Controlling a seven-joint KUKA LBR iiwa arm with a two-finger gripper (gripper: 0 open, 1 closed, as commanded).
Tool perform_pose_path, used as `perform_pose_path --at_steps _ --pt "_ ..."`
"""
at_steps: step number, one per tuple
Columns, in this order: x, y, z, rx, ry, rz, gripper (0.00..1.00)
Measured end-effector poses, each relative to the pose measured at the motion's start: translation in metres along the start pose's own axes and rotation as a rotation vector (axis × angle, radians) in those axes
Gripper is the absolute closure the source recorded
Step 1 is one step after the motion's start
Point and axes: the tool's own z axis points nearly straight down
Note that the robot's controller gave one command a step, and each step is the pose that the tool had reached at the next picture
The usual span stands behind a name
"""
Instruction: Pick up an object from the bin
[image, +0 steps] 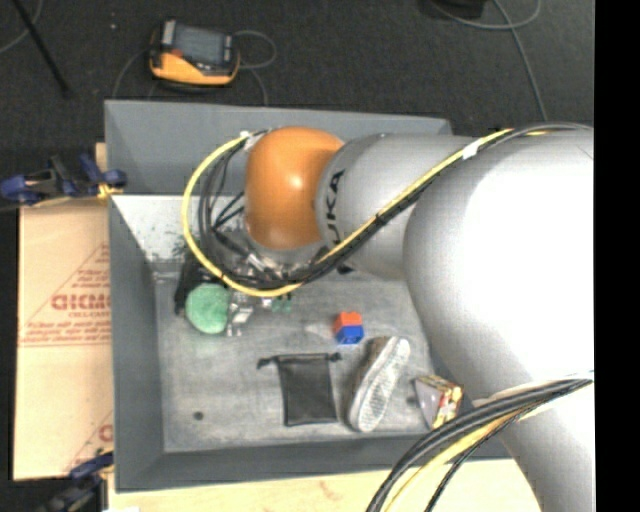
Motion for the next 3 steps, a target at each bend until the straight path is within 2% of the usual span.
perform_pose_path --at_steps 1,2,3 --pt "0.004 -0.003 -0.019 0.001 0.020 -0.024 1.00" --pt "-0.010 -0.025 -0.070 0.000 0.005 -0.067 1.00" --pt "0.000 -0.027 -0.155 -0.001 0.005 -0.058 1.00"
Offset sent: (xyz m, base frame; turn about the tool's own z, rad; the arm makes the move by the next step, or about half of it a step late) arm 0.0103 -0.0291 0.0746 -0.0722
